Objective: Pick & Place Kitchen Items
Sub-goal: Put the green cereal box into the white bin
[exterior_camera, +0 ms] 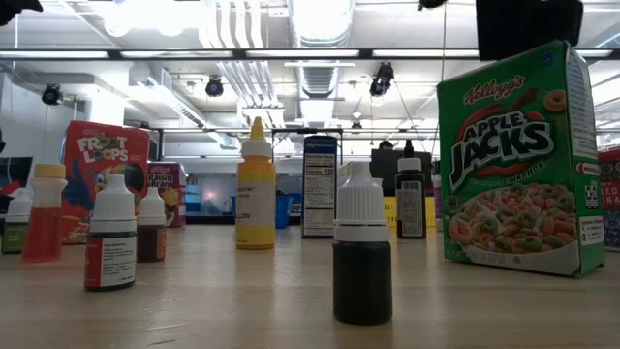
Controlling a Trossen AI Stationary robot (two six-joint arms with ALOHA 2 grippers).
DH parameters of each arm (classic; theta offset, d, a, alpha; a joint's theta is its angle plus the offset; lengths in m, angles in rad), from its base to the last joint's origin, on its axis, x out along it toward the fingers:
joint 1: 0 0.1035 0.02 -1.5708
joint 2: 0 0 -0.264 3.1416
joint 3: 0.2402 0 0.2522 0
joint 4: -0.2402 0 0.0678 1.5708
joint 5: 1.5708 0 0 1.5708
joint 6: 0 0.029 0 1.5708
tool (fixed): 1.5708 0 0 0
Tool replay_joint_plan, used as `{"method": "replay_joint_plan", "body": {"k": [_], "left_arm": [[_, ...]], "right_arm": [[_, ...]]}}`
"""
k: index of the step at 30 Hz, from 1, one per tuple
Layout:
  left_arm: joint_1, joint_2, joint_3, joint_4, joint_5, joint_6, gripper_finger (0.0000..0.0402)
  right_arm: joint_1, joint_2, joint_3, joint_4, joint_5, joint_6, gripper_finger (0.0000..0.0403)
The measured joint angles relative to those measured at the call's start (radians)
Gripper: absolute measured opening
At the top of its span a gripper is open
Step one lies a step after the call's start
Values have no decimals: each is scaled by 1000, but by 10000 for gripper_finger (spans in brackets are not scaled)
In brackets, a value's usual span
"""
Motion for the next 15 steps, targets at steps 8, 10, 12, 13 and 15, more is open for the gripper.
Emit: {"method": "replay_joint_plan", "body": {"k": [8,10,12,13,15], "left_arm": [[0,0,0,0,0,0,39],[0,0,0,0,0,0,39],[0,0,0,0,0,0,39],[0,0,0,0,0,0,39],[0,0,0,0,0,0,39]], "right_arm": [[0,0,-96,136,0,-22,320],[-3,0,-124,184,-3,-27,316],[-3,-1,-155,219,-18,-27,313],[-3,0,-168,225,-19,-27,311],[-4,0,-182,238,-20,-27,309]]}}
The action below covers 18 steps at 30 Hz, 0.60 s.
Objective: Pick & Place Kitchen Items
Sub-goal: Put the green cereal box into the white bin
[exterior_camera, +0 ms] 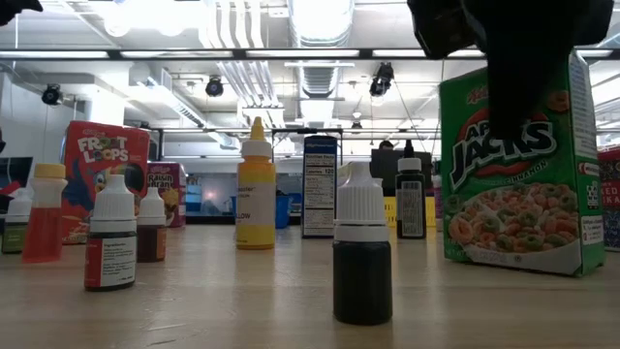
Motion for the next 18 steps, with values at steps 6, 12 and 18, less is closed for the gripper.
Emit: {"method": "replay_joint_plan", "body": {"k": [6,12,18], "left_arm": [[0,0,0,0,0,0,39],[0,0,0,0,0,0,39],[0,0,0,0,0,0,39]], "right_arm": [[-6,0,-21,18,2,0,300],[-10,0,-27,17,19,-12,286],[-10,0,-27,17,19,-20,268]]}}
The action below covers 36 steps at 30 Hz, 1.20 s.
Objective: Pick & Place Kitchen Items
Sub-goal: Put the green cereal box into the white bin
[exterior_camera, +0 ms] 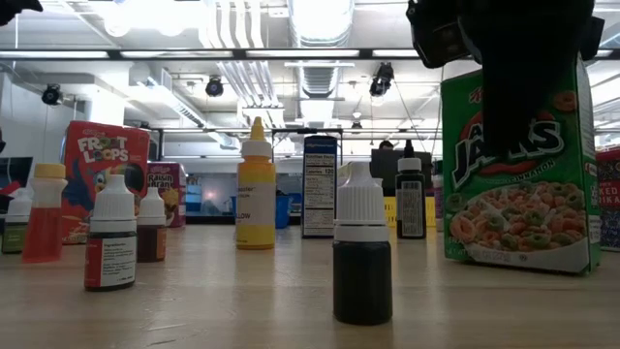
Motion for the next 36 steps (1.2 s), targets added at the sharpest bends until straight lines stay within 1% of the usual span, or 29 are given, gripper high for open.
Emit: {"method": "replay_joint_plan", "body": {"k": [16,24,29,36], "left_arm": [[0,0,0,0,0,0,39],[0,0,0,0,0,0,39],[0,0,0,0,0,0,39],[0,0,0,0,0,0,39]], "right_arm": [[0,0,0,0,-9,8,203],[0,0,13,-1,-30,8,174],[0,0,43,0,-35,-19,167],[-6,-2,123,-12,-50,-65,174]]}}
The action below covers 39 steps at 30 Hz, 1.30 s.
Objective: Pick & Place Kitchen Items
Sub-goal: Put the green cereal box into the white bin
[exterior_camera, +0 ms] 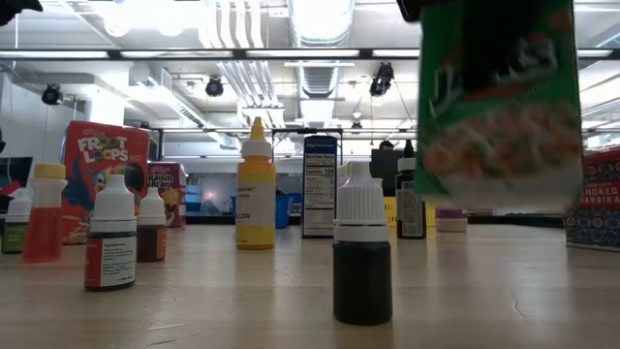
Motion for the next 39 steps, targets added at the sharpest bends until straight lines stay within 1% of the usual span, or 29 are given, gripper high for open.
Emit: {"method": "replay_joint_plan", "body": {"k": [4,9,14,18,27,35,39], "left_arm": [[0,0,0,0,0,0,39],[0,0,0,0,0,0,39],[0,0,0,0,0,0,39],[0,0,0,0,0,0,39],[0,0,0,0,0,0,39],[0,0,0,0,0,0,39],[0,0,0,0,0,0,39]], "right_arm": [[-24,0,58,-15,-8,-39,166],[-73,0,158,-122,-10,-105,157],[-140,0,252,-179,-2,-185,167],[-205,0,301,-198,-1,-242,171],[-384,0,374,-245,0,-341,151],[-568,0,413,-259,-9,-391,170],[-658,0,427,-262,-5,-399,169]]}}
